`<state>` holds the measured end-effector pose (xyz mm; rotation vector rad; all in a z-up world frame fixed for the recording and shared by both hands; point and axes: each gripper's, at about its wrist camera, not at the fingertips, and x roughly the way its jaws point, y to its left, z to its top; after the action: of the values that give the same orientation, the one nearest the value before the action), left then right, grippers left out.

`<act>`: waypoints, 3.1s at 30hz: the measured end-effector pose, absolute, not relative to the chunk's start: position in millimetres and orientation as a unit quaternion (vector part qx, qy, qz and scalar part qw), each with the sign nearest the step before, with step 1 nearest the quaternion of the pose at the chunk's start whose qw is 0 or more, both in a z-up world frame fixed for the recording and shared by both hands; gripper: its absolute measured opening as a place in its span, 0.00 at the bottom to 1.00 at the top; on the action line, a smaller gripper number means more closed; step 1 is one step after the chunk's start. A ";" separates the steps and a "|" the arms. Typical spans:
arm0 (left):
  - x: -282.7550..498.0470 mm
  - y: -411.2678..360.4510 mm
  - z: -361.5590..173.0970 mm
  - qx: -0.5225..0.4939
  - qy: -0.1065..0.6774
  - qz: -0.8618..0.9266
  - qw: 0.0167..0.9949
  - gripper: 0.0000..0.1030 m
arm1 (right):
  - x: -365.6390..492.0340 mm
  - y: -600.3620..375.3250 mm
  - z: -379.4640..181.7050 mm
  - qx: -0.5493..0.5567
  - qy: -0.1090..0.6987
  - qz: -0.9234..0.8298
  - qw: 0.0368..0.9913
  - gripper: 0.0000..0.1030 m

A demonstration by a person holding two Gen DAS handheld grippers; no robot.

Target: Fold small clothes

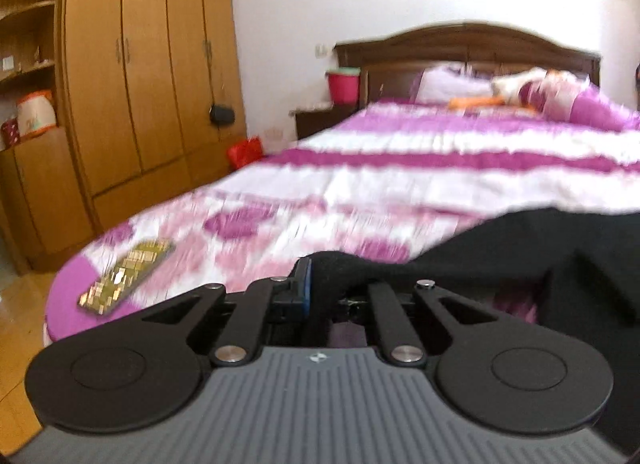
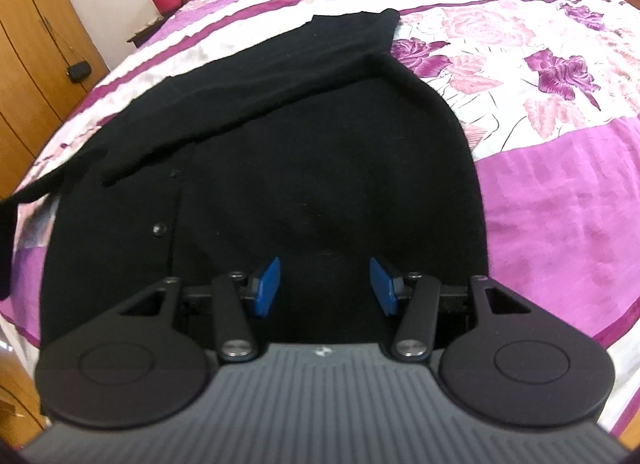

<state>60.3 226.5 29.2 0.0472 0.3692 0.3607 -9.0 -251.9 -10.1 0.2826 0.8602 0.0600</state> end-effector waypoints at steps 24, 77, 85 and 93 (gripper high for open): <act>127.6 24.4 69.4 -0.060 0.205 -0.068 0.975 0.09 | -22.1 -274.3 -9.1 0.180 0.396 0.038 0.900 0.51; 8.5 149.1 -26.9 -0.099 0.349 0.037 0.931 0.55 | 43.1 -75.6 38.9 0.007 0.320 0.279 0.906 0.51; 7.8 148.0 -29.5 -0.094 0.347 0.037 0.932 0.55 | 51.1 -48.9 20.1 -0.059 0.323 0.282 0.901 0.51; 8.4 147.7 -30.0 -0.097 0.348 0.038 0.932 0.56 | 70.8 -47.6 -6.3 -0.023 0.350 0.266 0.898 0.50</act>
<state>8.4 147.7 -30.0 -0.1993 0.7120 0.0770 70.8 -47.6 -6.3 -0.0486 0.7239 0.5508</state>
